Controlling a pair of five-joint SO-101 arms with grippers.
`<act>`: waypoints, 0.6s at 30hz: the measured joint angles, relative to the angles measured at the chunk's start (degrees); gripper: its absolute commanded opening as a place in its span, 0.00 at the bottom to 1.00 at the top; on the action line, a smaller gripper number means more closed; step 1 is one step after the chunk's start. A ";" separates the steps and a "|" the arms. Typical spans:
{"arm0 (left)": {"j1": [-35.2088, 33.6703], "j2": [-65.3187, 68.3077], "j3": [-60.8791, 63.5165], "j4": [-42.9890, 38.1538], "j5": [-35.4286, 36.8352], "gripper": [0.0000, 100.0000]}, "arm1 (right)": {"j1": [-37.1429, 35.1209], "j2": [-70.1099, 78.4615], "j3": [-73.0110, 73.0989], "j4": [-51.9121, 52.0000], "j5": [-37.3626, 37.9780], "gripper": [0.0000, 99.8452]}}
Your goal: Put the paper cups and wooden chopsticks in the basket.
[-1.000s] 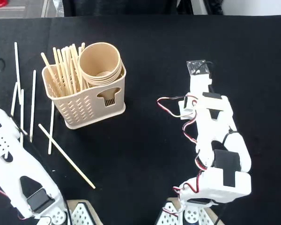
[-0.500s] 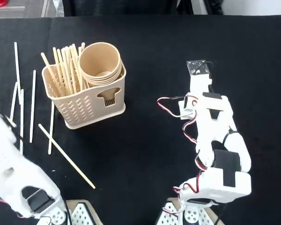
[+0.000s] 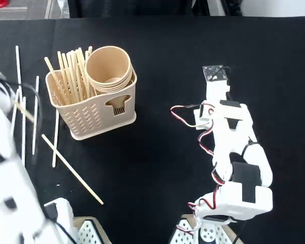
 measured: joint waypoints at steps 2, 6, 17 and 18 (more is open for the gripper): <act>1.85 -9.05 9.76 -11.60 0.00 0.03 | 0.00 0.00 0.00 0.00 0.00 0.01; 7.03 -25.93 26.90 -33.41 0.00 0.03 | 0.00 0.00 0.00 0.00 0.00 0.01; 18.55 -40.88 42.02 -43.69 -0.09 0.03 | 0.00 0.00 0.00 0.00 0.00 0.01; 18.81 -40.00 42.81 -43.78 -0.09 0.03 | 0.00 0.00 0.00 0.00 0.00 0.01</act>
